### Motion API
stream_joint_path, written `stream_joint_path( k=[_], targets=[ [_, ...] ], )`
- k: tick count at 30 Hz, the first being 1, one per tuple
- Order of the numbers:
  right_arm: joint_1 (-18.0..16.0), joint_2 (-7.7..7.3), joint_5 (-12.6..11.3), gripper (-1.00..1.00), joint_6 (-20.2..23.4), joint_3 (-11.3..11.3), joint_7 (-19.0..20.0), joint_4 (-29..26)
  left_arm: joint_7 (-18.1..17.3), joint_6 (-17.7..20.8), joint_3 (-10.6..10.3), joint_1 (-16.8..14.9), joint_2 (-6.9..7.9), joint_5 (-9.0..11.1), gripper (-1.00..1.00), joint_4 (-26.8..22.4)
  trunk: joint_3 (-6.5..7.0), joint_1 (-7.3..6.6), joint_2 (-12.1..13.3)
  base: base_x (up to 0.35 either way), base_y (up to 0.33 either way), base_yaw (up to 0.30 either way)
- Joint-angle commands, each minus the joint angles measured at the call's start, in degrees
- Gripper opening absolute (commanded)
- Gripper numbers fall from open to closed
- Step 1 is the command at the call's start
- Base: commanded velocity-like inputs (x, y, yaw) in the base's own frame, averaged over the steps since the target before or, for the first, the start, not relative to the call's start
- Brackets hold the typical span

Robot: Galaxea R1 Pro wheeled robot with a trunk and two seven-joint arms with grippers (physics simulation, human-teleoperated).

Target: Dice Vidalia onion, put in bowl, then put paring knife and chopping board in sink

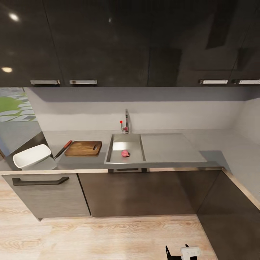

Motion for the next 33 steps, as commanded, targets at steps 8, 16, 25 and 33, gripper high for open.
stream_joint_path(
  k=[8,16,25,33],
  targets=[
    [-0.1,-0.05,-0.6,1.00,-0.2,0.5,-0.5,0.0,0.0,32.1,-0.3,-2.9,-1.60,-0.2,1.00,-28.5,-0.11,0.03,-0.1,0.000,0.000,0.000],
    [-0.1,-0.04,-0.6,1.00,-0.2,0.5,-0.5,0.0,-0.1,48.6,-0.6,-18.2,-2.83,-0.1,1.00,-31.0,-0.11,0.03,-0.1,0.000,0.000,0.000],
    [-0.1,-0.07,-0.6,1.00,-0.2,0.5,-0.5,0.0,0.0,56.3,-4.6,-31.2,-4.25,-0.1,1.00,-27.2,-0.11,0.03,-0.1,0.000,0.000,0.000],
    [0.0,-0.09,-0.6,1.00,-0.2,0.4,-0.5,0.0,0.0,57.1,-5.2,-49.0,-7.05,-0.1,1.00,-10.8,0.04,0.03,-0.1,0.000,0.000,-0.097]
  ],
)
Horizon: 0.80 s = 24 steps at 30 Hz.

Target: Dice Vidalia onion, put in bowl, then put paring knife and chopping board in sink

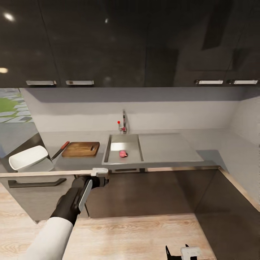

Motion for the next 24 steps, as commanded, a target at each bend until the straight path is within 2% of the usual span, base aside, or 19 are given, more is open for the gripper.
stream_joint_path(
  k=[1,5,12,13,18,20,21,22,24],
  targets=[
    [-0.1,-0.10,-0.6,1.00,-0.2,0.5,-0.5,0.0,0.0,0.3,0.0,-2.2,-0.13,0.2,1.00,2.1,-0.10,0.03,-0.1,0.000,0.000,-0.176],
    [-0.1,-0.10,-0.6,1.00,-0.2,0.4,-0.5,0.0,0.1,0.3,0.0,-8.1,-0.31,0.3,1.00,7.3,0.10,0.03,-0.1,0.000,0.000,-0.201],
    [0.0,-0.04,-0.6,1.00,-0.2,0.5,-0.5,0.0,0.8,0.3,0.1,-15.1,-0.36,0.3,1.00,11.1,0.38,0.03,-0.1,0.000,0.000,-0.146],
    [0.0,-0.03,-0.5,1.00,-0.1,0.5,-0.5,0.0,2.2,0.3,0.1,-18.3,-0.57,0.3,1.00,14.5,0.39,0.03,-0.1,0.000,0.000,-0.019],
    [0.0,-0.04,-0.5,1.00,-0.2,0.5,-0.5,0.0,5.0,0.2,0.1,-27.0,-1.65,0.3,1.00,25.7,0.40,0.03,-0.1,0.000,0.000,-0.007],
    [0.0,-0.03,-0.5,1.00,-0.1,0.5,-0.5,0.0,5.7,0.1,0.1,-33.3,-2.00,0.4,1.00,32.3,0.40,0.03,-0.1,0.000,0.000,-0.002],
    [0.0,-0.03,-0.5,1.00,-0.1,0.5,-0.5,0.0,5.7,0.1,0.1,-34.4,-2.09,0.4,1.00,33.3,0.40,0.03,-0.1,0.000,0.000,0.000],
    [0.0,-0.02,-0.5,1.00,-0.1,0.5,-0.5,0.0,5.8,0.1,0.1,-37.2,-2.42,0.5,1.00,35.5,0.40,0.03,-0.1,0.000,0.000,0.000],
    [0.1,-0.02,-0.5,1.00,-0.1,0.5,-0.5,0.0,5.8,0.0,0.0,-39.2,-3.16,0.7,1.00,37.3,0.40,0.03,-0.1,0.000,0.000,0.000]
  ],
)
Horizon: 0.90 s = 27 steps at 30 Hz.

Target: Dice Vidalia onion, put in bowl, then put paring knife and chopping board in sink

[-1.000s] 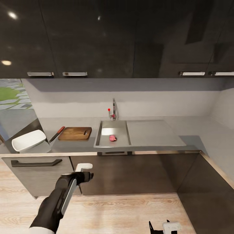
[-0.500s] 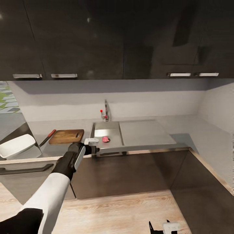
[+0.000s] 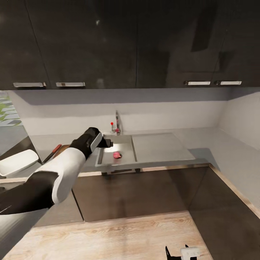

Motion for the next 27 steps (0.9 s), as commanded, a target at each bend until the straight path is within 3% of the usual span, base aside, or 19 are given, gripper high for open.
stream_joint_path(
  k=[1,10,17,27],
  targets=[
    [-0.1,-0.10,-0.5,1.00,-0.2,0.4,-0.5,0.0,0.3,0.2,-0.2,-0.3,-0.08,0.3,1.00,0.2,-0.14,0.04,-0.1,0.000,0.000,0.000],
    [0.0,-0.10,-0.6,1.00,-0.2,0.4,-0.5,0.0,0.0,-0.2,-0.3,-1.0,0.29,0.2,1.00,0.3,-0.14,0.04,-0.1,0.042,0.000,0.000],
    [0.0,-0.10,-0.6,1.00,-0.2,0.4,-0.5,0.0,0.0,-0.3,-0.3,-1.0,0.30,0.2,1.00,0.6,-0.13,0.04,-0.1,0.287,0.000,-0.008],
    [0.0,-0.11,-0.6,1.00,-0.2,0.4,-0.5,0.0,0.0,-0.3,-0.4,-0.5,0.37,0.2,1.00,0.9,-0.09,0.04,-0.1,0.292,0.000,-0.155]
  ],
)
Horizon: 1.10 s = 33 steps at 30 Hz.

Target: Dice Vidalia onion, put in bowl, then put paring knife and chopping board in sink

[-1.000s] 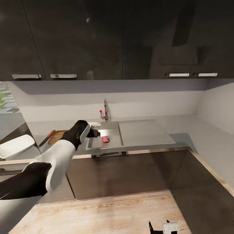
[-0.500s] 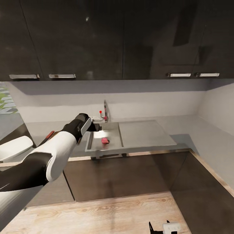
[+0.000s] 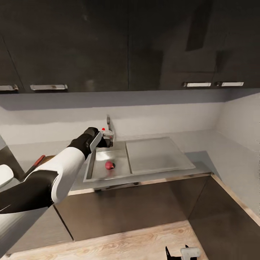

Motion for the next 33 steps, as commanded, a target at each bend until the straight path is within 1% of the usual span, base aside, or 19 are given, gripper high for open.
stream_joint_path(
  k=[1,12,16,20,27,33],
  targets=[
    [-0.1,-0.12,-0.6,1.00,-0.2,0.5,-0.5,0.0,0.4,0.3,-0.2,0.1,0.03,0.3,1.00,0.0,-0.13,0.06,-0.1,0.238,0.000,-0.074],
    [-0.1,-0.14,-0.6,1.00,-0.2,0.5,-0.5,0.0,0.4,0.2,-0.2,0.7,0.36,0.2,1.00,0.0,-0.13,0.06,-0.1,0.210,0.000,-0.018],
    [-0.1,-0.12,-0.6,1.00,-0.1,0.5,-0.5,0.0,0.4,-1.0,-0.1,1.8,0.64,0.2,1.00,0.0,-0.29,0.06,-0.1,0.048,0.000,-0.001],
    [-0.1,-0.11,-0.5,1.00,-0.1,0.5,-0.5,0.0,0.4,-2.7,-0.1,3.4,0.99,0.2,1.00,0.0,-0.61,0.06,-0.1,0.010,0.000,0.000],
    [-0.1,-0.10,-0.5,1.00,-0.1,0.5,-0.5,0.0,0.3,-2.9,-0.2,4.5,0.92,0.3,1.00,0.0,-1.26,0.06,-0.1,0.001,0.000,0.000],
    [-0.1,-0.10,-0.5,1.00,-0.1,0.5,-0.5,0.1,0.3,-2.9,-0.2,6.1,0.69,0.3,1.00,0.1,-1.81,0.06,-0.1,0.029,0.000,0.000]
  ],
)
